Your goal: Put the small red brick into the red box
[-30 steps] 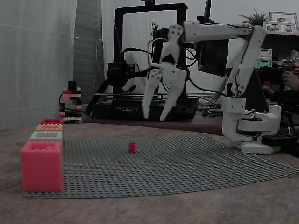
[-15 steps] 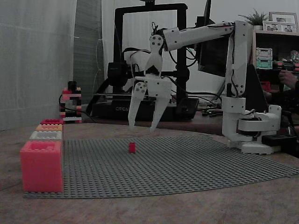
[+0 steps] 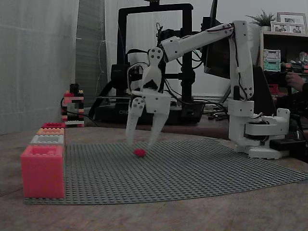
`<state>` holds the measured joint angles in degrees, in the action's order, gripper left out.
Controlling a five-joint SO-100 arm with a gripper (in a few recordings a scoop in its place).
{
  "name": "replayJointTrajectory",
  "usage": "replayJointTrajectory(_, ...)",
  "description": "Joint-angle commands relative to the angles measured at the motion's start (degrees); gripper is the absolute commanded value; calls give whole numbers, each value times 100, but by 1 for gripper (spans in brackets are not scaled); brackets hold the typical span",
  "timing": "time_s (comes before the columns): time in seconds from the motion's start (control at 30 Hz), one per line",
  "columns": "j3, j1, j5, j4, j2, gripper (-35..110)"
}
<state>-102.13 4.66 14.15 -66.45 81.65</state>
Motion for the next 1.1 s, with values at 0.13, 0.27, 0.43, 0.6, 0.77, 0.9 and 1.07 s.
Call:
replayJointTrajectory(0.13, 431, -35, -18, 105, 0, 19)
replayJointTrajectory(0.27, 431, -35, -26, 149, -44, 18)
replayJointTrajectory(0.43, 457, -35, -35, 158, -70, 18)
replayJointTrajectory(0.6, 457, -44, -35, 149, -123, 18)
replayJointTrajectory(0.77, 439, -44, -53, 97, -123, 18)
replayJointTrajectory(0.9, 439, -44, -62, 105, -132, 13)
replayJointTrajectory(1.07, 396, -62, -70, 105, -132, 2)
